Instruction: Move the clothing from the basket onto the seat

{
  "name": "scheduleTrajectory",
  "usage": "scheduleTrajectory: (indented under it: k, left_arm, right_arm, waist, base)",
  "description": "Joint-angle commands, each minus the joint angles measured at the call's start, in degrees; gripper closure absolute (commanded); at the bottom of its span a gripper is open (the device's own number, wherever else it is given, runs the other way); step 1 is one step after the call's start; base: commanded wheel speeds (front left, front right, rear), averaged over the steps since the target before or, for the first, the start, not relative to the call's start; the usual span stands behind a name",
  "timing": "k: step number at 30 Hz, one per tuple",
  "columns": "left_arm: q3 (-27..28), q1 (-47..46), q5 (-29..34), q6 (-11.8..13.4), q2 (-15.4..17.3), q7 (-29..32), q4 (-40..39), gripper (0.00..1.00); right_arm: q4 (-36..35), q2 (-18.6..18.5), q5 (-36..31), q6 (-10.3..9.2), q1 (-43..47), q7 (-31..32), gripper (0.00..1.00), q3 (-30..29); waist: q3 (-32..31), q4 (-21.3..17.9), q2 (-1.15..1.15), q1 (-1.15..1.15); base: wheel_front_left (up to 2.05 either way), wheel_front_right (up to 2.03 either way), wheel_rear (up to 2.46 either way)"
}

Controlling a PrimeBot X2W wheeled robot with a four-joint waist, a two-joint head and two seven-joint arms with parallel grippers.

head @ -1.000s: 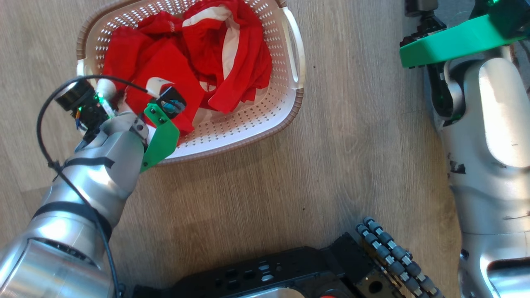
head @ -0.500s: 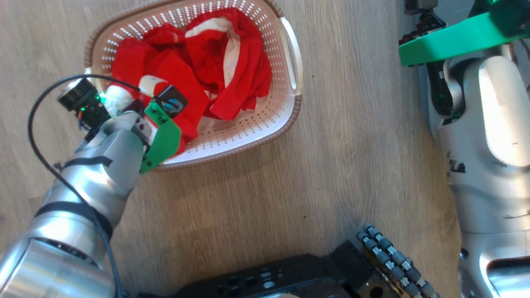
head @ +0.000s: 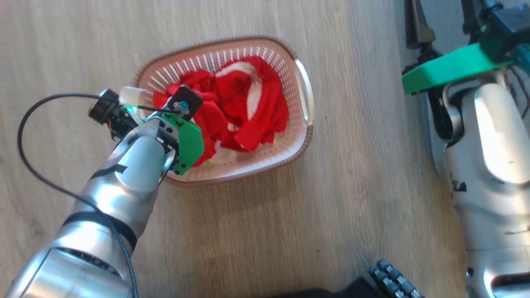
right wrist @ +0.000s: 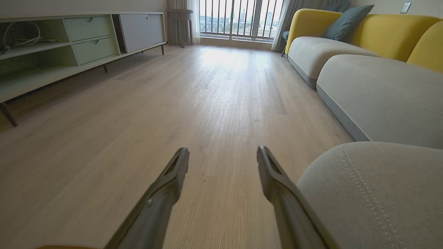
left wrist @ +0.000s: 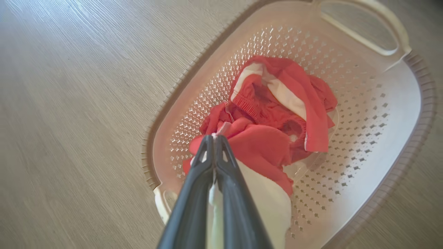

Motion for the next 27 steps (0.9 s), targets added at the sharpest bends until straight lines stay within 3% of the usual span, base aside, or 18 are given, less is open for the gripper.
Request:
scheduleTrajectory:
  k: [1, 7, 15, 27]
  left_arm:
    - [1.64, 0.81, -1.32, -0.11, 0.95, -1.04, -1.98, 1.0]
    - [1.6, 3.84, -8.13, -0.44, 0.91, -1.99, -8.86, 1.0]
    - [0.24, 7.23, -17.48, 2.25, 0.89, -2.15, -20.82, 1.0]
    - [1.19, 9.33, -21.56, 4.39, 0.89, -2.16, -34.76, 1.0]
  right_arm:
    - [-1.33, 0.04, 0.46, -0.01, 1.67, -0.37, 0.0, 0.89]
    - [-0.07, -0.8, 0.96, -0.01, 3.93, -0.37, 0.0, 1.62]
    - [1.63, -1.4, 1.59, -0.01, 8.02, -0.37, 0.0, 2.35]
    - [4.0, -1.33, 2.66, -0.01, 13.97, -0.37, 0.0, 3.15]
  waist:
    - [-3.37, 1.75, 0.0, 0.0]
    - [-8.25, 3.18, 0.0, 0.0]
    - [-16.31, 5.0, 0.0, 0.0]
    - [-26.11, 5.34, 0.0, 0.0]
  base:
    - [0.0, 0.0, 0.0]
    - [0.0, 0.0, 0.0]
    - [0.0, 0.0, 0.0]
    - [0.0, 0.0, 0.0]
